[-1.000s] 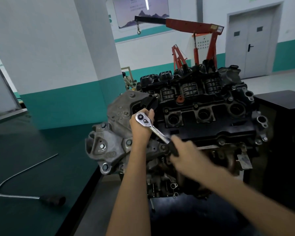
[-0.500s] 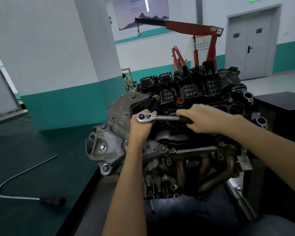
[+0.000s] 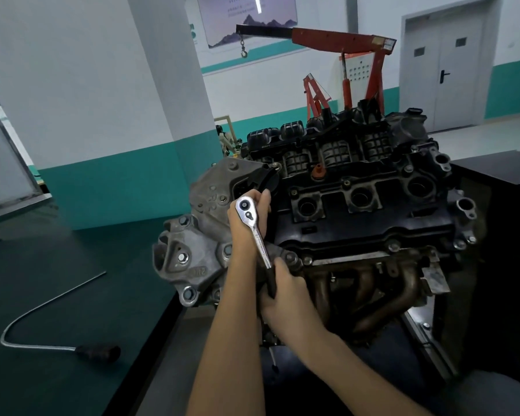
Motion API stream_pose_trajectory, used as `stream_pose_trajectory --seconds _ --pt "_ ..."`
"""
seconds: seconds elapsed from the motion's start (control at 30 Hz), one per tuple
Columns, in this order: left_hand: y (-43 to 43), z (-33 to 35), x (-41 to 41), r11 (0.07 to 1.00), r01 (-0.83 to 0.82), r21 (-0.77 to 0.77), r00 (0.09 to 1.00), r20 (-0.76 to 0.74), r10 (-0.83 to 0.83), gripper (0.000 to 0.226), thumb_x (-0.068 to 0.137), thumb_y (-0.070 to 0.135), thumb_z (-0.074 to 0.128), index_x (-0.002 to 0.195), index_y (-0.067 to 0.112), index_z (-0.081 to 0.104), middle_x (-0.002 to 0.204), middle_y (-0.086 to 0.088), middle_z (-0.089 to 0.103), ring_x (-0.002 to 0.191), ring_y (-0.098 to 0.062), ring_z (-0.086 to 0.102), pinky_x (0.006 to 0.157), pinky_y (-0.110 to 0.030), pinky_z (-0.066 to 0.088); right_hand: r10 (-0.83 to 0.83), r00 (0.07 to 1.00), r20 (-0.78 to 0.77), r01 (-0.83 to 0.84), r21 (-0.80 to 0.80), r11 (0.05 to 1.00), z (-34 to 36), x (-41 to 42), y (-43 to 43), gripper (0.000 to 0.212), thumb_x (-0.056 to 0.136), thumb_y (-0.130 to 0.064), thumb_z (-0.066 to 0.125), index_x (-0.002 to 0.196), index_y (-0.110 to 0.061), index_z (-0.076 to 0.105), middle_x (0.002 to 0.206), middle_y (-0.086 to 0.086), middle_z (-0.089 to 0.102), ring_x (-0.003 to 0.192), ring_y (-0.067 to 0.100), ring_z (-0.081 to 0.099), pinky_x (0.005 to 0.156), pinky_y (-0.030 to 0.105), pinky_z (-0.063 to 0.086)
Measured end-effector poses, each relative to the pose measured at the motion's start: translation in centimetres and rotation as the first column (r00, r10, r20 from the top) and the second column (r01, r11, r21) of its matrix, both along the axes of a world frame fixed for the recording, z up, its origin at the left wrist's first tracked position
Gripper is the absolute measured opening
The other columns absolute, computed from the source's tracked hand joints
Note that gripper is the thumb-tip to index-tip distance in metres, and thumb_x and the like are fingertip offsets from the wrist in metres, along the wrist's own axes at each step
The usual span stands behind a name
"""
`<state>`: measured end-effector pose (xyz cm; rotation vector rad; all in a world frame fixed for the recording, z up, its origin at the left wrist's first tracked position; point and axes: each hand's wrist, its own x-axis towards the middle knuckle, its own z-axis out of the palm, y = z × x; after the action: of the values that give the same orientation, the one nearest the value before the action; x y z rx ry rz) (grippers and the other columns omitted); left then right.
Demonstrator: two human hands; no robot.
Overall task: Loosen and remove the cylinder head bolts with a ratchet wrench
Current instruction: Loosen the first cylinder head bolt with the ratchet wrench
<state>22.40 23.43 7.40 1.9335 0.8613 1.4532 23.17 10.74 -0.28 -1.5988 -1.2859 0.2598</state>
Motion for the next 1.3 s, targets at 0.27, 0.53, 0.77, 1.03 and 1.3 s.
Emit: stream_pose_trajectory --seconds 0.27,0.53,0.77,1.03,1.3 --pt "0.1 0.2 -0.4 0.987 0.154 -0.049 0.988 -0.023 -0.156 0.039 0.091 0.016 0.063 0.062 -0.003 0.045 0.055 -0.004 0.037 0.055 -0.013 0.033 0.055 -0.029 0.029 0.056 0.618 0.784 0.123 -0.166 0.978 9.3 13.3 -1.2 0.03 0.083 -0.019 0.059 0.11 -0.027 0.049 0.065 -0.009 0.04 0.057 0.015 0.043 0.056 0.026 0.036" --pt "-0.1 0.0 0.2 0.996 0.059 -0.071 0.996 0.075 -0.054 0.042 0.092 0.017 0.06 0.061 -0.003 0.043 0.056 -0.009 0.035 0.057 -0.017 0.032 0.058 -0.031 0.028 -0.039 0.622 0.782 0.177 -0.091 0.98 8.6 11.2 -1.9 0.024 0.084 -0.018 0.056 0.105 -0.024 0.045 0.07 -0.004 0.038 0.079 0.031 0.062 0.06 0.029 0.035" --pt "0.0 -0.1 0.0 1.0 0.009 0.0 1.0 0.024 -0.009 0.042 0.094 0.025 0.06 0.066 -0.006 0.054 0.051 0.001 0.042 0.053 -0.014 0.038 0.055 -0.029 0.032 -0.017 0.986 0.164 0.033 -0.096 0.995 0.7 0.8 -0.8 0.028 0.087 -0.015 0.054 0.112 -0.019 0.042 0.092 0.009 0.064 0.086 0.031 0.062 0.068 0.035 0.05" --pt "-0.2 -0.4 0.1 0.993 0.114 -0.026 0.986 0.126 -0.11 0.036 0.089 0.026 0.068 0.064 0.002 0.059 0.052 0.0 0.053 0.05 -0.009 0.045 0.052 -0.02 0.039 0.138 0.754 0.642 0.019 -0.231 0.973 8.1 12.2 -1.5 0.024 0.082 -0.012 0.059 0.101 -0.027 0.053 0.068 -0.008 0.048 0.064 0.021 0.056 0.051 0.027 0.041" --pt "-0.5 0.0 0.2 0.991 0.121 -0.056 0.977 0.184 -0.109 0.043 0.095 0.024 0.059 0.056 0.012 0.048 0.049 0.006 0.04 0.048 -0.005 0.035 0.052 -0.019 0.032 0.053 0.639 0.767 0.078 -0.133 0.988 9.6 13.1 -0.9 0.019 0.082 -0.017 0.057 0.095 -0.029 0.05 0.064 -0.012 0.038 0.061 0.019 0.051 0.051 0.026 0.033"
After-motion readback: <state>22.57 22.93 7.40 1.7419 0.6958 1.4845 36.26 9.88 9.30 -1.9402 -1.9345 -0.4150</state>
